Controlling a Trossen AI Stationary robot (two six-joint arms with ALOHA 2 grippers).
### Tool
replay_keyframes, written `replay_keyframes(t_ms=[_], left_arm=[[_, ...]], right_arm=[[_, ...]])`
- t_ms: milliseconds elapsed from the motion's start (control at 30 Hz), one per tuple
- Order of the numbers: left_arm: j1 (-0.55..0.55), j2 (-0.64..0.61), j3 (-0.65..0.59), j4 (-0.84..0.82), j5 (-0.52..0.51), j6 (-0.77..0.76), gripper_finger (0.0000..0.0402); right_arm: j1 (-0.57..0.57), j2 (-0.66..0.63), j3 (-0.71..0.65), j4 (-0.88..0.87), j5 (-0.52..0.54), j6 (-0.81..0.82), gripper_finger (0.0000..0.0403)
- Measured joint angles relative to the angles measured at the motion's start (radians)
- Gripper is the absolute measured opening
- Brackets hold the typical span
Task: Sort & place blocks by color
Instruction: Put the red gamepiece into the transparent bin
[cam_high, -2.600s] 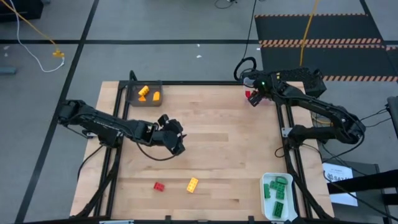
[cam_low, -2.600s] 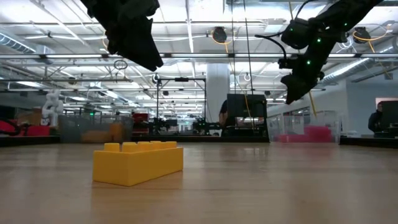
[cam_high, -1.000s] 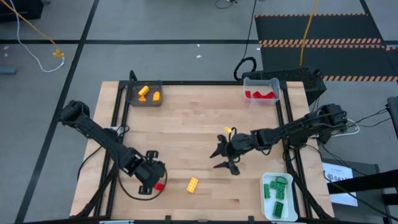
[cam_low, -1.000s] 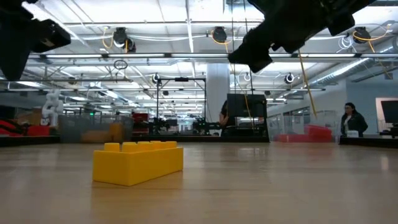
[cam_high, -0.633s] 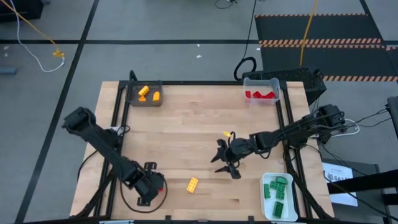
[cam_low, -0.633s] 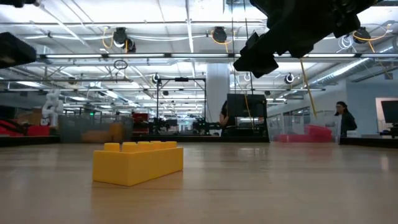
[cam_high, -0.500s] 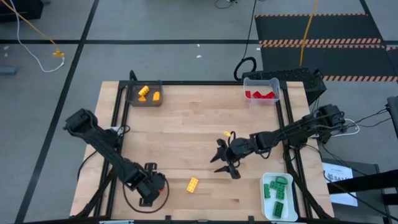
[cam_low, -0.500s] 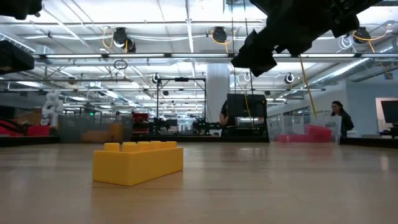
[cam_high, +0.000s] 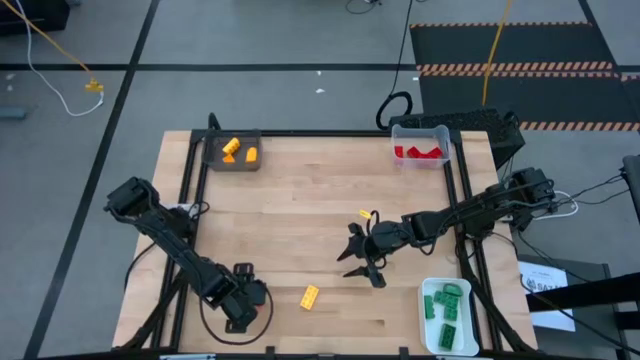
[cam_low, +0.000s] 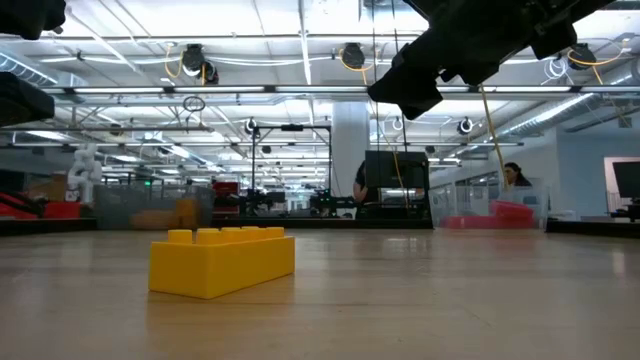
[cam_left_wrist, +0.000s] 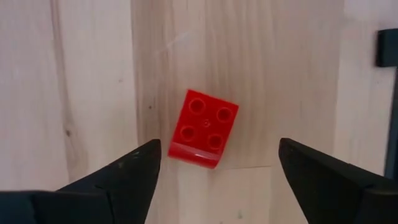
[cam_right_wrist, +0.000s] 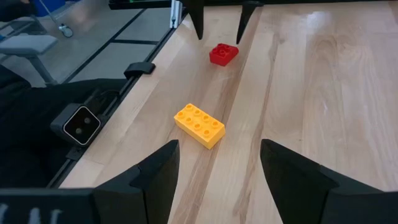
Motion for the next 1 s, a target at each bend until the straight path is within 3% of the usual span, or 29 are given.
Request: replay_keyframes(t_ms=[167, 600, 733, 933, 1000], left_arm=[[0.001, 0.009, 0.0, -0.002, -0.069, 0.013, 0.033], [0.01, 0.164, 0.009, 0.01, -0.074, 0.13, 0.032], [0.016, 0.151, 0.005, 0.013, -0.063, 0.131, 0.0269], [0.03, 0.09, -0.004, -0.007, -0.101, 0.105, 0.0141], [0.041, 0.071, -0.005, -0.002, -0.102, 0.087, 0.0141]], right_arm=[[0.0, 0.0, 0.0, -0.005, 0.0, 0.0, 0.0215], [0.0, 0.0, 0.0, -0.009, 0.0, 0.007, 0.0215], [0.0, 0.0, 0.0, -0.009, 0.0, 0.001, 0.0215], [0.0, 0.0, 0.0, -0.005, 0.0, 0.0, 0.0215], [0.0, 0.0, 0.0, -0.004, 0.0, 0.0, 0.0215]])
